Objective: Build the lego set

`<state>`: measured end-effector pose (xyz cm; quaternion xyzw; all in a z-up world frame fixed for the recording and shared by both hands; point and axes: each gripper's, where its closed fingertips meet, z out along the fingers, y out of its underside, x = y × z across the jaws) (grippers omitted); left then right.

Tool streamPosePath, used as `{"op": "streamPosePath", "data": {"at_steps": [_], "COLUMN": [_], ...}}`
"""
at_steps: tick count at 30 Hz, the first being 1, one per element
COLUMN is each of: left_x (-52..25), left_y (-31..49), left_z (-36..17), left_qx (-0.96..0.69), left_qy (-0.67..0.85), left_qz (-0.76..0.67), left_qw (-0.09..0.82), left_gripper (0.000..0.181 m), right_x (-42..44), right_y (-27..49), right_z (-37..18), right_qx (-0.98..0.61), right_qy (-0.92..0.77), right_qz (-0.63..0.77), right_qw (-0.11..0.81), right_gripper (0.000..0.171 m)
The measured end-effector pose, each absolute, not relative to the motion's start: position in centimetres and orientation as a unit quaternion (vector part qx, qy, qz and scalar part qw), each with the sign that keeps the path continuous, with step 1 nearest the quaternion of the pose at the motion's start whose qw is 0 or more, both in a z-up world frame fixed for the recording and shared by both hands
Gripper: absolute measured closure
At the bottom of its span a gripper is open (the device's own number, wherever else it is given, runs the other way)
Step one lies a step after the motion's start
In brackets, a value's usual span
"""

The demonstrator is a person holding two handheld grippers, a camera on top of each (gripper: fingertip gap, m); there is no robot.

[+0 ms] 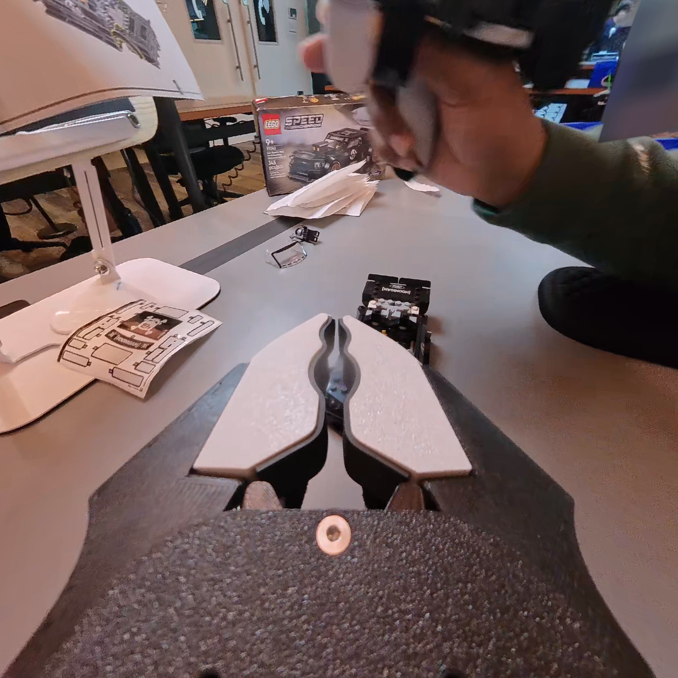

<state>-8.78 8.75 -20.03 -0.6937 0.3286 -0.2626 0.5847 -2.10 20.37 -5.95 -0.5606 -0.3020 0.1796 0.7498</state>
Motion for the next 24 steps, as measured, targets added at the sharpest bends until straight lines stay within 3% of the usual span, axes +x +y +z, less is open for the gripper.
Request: {"op": "streamPosePath", "data": {"at_steps": [9, 18, 20, 24], "left_x": [-8.9, -9.6, -9.9, -9.9], "left_y": [8.8, 9.1, 9.4, 9.9], "left_z": [-19.3, -18.5, -18.7, -19.8], "left_qx": [-0.676, -0.679, -0.686, -0.711], "left_qy": [0.339, 0.304, 0.293, 0.284], "left_qz": [-0.238, -0.288, -0.286, -0.286], "left_qw": [0.610, 0.604, 0.601, 0.577], "left_gripper": [0.181, 0.180, 0.174, 0.143], "right_x": [-10.3, -12.1, -11.1, -8.0], "right_y": [28.9, 31.5, 31.1, 27.9], "right_z": [-2.3, -2.6, -3.0, -5.1], "right_qx": [-0.558, -0.581, -0.582, -0.582], "right_qy": [-0.315, -0.317, -0.322, -0.352], "right_qz": [0.162, 0.150, 0.143, 0.172], "right_qw": [0.751, 0.734, 0.733, 0.713], "right_gripper": [0.168, 0.169, 0.166, 0.142]}}
